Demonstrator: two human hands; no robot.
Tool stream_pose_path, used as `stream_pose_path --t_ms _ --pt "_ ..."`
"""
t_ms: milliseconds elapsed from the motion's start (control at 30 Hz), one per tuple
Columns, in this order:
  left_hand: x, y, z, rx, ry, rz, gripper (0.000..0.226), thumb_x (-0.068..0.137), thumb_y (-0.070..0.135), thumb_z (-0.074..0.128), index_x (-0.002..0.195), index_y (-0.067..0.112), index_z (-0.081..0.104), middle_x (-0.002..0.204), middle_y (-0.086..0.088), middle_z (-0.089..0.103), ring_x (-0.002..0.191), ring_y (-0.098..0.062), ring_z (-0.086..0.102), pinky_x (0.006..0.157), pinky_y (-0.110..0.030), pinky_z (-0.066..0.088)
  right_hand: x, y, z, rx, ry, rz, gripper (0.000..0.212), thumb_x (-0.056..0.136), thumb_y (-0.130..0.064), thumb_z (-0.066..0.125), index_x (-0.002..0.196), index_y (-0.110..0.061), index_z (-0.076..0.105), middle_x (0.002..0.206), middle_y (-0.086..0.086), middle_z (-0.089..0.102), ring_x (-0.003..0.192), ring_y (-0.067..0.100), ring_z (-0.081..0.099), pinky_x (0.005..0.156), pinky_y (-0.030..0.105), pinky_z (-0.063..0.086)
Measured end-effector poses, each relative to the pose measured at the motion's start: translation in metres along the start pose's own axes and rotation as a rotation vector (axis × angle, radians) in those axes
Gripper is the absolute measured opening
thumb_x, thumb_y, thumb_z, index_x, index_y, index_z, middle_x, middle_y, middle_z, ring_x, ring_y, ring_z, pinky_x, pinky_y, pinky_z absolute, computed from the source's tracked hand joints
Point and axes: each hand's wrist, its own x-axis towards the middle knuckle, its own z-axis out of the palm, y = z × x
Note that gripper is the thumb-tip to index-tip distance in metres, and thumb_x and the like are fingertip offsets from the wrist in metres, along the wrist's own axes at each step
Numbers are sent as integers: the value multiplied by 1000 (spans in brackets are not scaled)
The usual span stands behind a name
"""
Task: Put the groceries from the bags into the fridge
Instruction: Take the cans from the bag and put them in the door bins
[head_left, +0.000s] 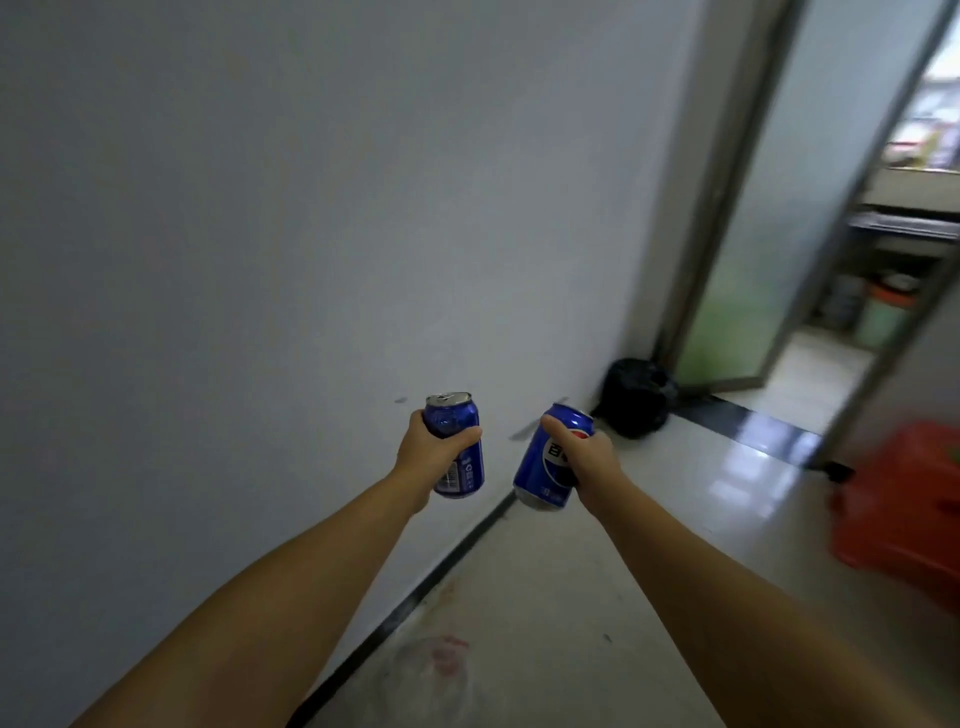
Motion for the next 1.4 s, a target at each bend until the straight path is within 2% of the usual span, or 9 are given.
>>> stream_pose_path --t_ms 133,233,533,733,833,900,1000,1133,1400 --pt "-25 16 113 -42 -211 31 61 74 25 79 124 16 45 120 -5 58 109 -26 58 94 -45 50 -28 -14 -123 109 230 -48 51 77 -27 77 113 -9 45 112 12 58 106 29 57 92 46 51" --pt "-66 20 204 -78 -375 23 60 73 25 80 123 14 49 119 -8 62 106 -27 60 88 -45 53 -63 -16 -223 164 381 -62 75 65 -38 83 122 -7 46 118 14 59 107 32 59 91 49 52" --pt "-275 9 456 -125 -761 -40 44 77 18 76 113 11 52 105 -10 64 85 -23 62 58 -28 49 -235 -7 -504 222 800 -128 48 76 -31 77 112 -8 56 109 14 65 101 31 63 92 50 51" --pt "-400 15 579 -174 -996 -73 30 77 17 77 100 19 57 98 -6 67 83 -20 65 64 -33 53 -342 1 -639 317 993 -185 54 73 -30 79 116 -6 56 107 12 67 95 28 66 85 44 55" --pt "-444 22 630 -134 -1103 -70 59 69 25 83 120 17 52 115 -10 66 97 -28 67 78 -49 57 -376 5 -686 365 1085 -231 47 77 -24 77 114 -2 59 105 15 68 96 31 67 87 47 55" --pt "-466 23 661 -100 -1153 -44 64 71 26 82 124 15 49 117 -10 64 100 -29 66 73 -45 58 -387 7 -712 382 1123 -234 46 76 -25 77 113 -3 60 105 16 69 98 32 67 89 49 54" --pt "-486 27 708 -10 -1226 30 67 70 31 81 126 15 48 117 -8 63 101 -27 65 64 -35 55 -385 4 -752 406 1173 -241 44 75 -27 78 109 -8 58 104 13 67 97 30 66 88 48 54" --pt "-497 37 787 5 -1268 66 76 63 36 83 127 17 45 120 -7 61 105 -28 63 88 -52 54 -363 -17 -813 417 1198 -311 35 76 -25 78 100 -10 57 100 12 68 93 28 66 87 46 54" --pt "-496 110 970 -1 -1315 150 72 71 33 80 129 17 41 123 -6 58 110 -28 60 92 -52 52 -314 -105 -968 404 1264 -416 33 76 -22 77 99 -11 55 89 7 65 79 21 63 78 42 54"
